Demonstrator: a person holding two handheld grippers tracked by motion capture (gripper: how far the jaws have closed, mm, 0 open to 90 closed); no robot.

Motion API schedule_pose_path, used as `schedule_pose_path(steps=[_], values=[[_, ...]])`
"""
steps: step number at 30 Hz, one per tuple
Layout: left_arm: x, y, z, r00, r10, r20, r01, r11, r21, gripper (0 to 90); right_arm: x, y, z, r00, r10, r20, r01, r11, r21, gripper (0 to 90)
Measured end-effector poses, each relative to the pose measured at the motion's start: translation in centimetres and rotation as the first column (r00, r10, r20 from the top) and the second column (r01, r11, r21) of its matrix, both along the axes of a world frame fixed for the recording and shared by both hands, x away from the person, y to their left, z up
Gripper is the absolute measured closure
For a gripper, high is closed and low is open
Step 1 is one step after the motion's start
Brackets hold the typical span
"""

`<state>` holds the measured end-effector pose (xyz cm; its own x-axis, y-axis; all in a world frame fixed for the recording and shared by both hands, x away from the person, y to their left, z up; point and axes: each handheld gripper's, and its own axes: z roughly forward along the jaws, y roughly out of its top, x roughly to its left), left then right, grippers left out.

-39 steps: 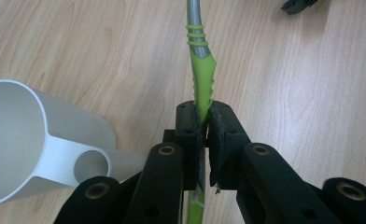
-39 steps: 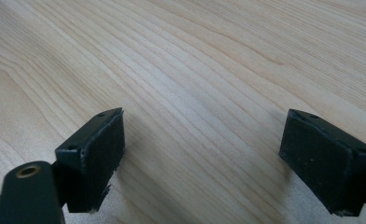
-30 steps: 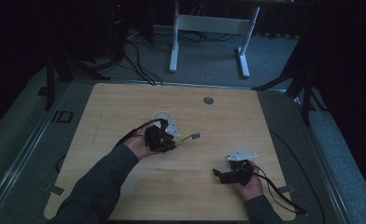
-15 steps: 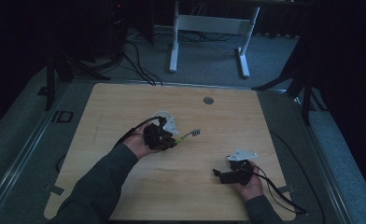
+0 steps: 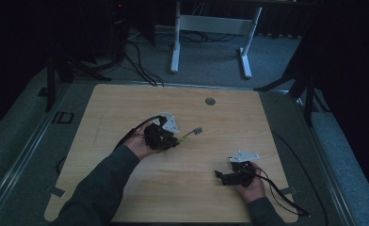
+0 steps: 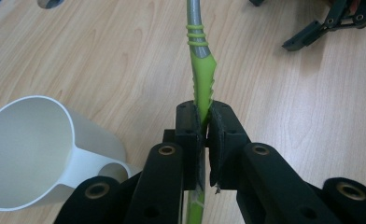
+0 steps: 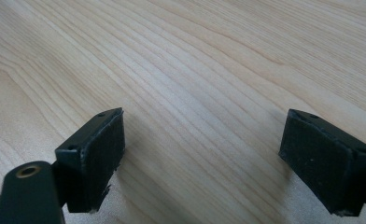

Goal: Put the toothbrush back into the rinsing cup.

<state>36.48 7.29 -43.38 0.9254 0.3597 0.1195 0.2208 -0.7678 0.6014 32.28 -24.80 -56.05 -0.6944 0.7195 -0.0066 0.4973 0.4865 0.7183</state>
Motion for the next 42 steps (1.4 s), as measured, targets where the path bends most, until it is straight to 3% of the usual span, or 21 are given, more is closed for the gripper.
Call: schedule_pose_path(steps=[17,23,42], values=[[0.2,0.5,0.5,0.9998,0.018,0.003,-0.018,0.9987,-0.047,83.5,0.0,0.0,0.0,1.0000,0.000,0.000,0.000,1.000,0.000,13.5],[0.2,0.8,0.7,0.9995,0.033,0.001,-0.033,0.9954,-0.090,83.5,0.0,0.0,0.0,1.0000,0.000,0.000,0.000,1.000,0.000,13.6],[0.3,1.2,1.2,0.9992,0.038,0.006,-0.037,0.9889,-0.144,83.5,0.0,0.0,0.0,1.0000,0.000,-0.001,0.000,1.000,0.000,13.6]])
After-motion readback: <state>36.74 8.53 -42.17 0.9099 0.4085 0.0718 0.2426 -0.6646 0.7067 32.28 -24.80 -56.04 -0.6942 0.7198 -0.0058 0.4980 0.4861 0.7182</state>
